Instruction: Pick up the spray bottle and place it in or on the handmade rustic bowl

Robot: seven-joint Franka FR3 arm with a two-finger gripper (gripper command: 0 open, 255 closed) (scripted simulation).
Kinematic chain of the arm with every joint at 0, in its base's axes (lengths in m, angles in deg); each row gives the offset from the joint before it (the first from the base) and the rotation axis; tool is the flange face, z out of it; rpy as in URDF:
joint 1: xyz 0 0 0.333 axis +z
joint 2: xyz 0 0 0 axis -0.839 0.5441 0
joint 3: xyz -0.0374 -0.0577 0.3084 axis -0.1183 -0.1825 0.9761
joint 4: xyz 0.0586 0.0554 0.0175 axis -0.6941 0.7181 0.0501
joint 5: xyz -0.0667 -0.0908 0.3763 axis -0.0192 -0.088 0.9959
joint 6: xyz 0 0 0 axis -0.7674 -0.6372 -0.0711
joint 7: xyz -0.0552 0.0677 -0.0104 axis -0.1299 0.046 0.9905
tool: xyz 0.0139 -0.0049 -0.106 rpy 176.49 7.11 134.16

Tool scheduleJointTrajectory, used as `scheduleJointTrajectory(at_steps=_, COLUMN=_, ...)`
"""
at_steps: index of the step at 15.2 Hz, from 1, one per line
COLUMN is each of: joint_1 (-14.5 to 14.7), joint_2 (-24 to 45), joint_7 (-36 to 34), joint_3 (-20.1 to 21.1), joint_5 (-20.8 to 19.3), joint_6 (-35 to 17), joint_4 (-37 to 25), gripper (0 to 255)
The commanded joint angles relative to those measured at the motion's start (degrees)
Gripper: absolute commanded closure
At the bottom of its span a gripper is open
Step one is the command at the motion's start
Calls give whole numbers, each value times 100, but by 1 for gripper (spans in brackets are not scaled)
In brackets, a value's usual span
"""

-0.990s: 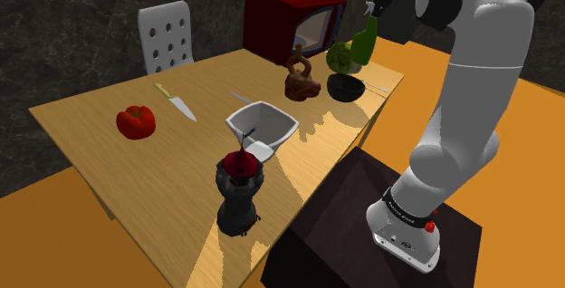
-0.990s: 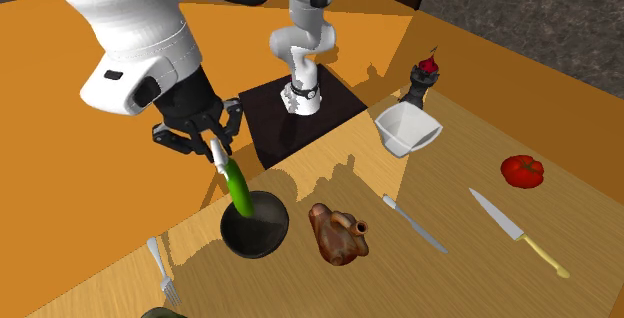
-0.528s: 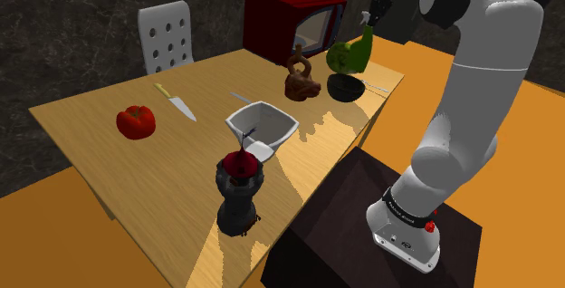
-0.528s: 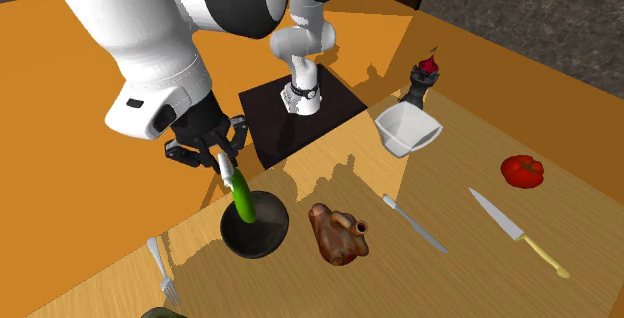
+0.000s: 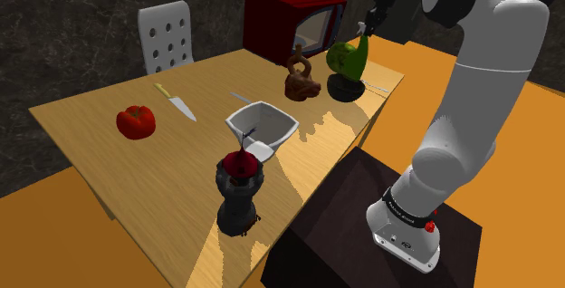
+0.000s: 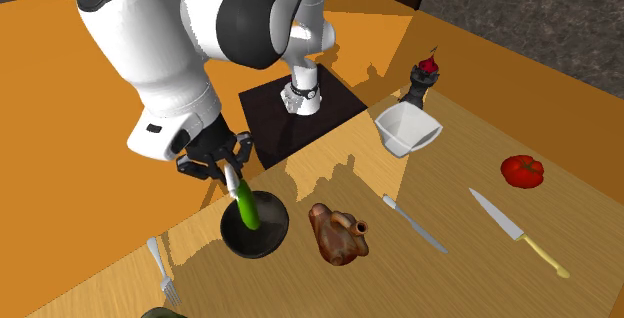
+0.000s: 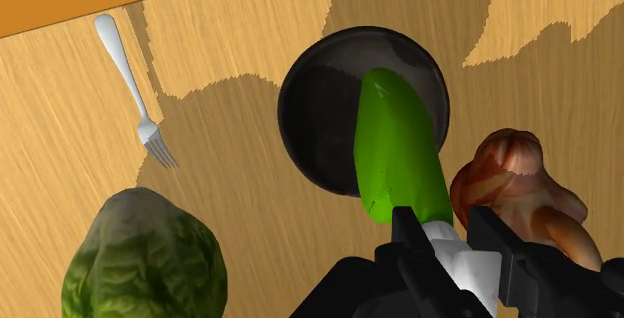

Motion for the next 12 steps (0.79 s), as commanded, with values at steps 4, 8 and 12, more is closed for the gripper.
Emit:
scheduleJointTrajectory(at_steps=4, joint_1=77, joint_2=-70, joint_7=24, joint_3=6, joint_5=-33, joint_6=-365, joint_4=420, gripper=255)
scheduleJointTrajectory(at_steps=8, joint_1=77, joint_2=-70, joint_7=24, joint_3=6, joint_5=-33, joint_6=-365, joint_4=420, gripper=255)
scheduleJointTrajectory(at_steps=12, joint_1=77, joint_2=-70, joint_7=24, joint_3=6, joint_5=-33, joint_6=-365, joint_4=420, gripper=0)
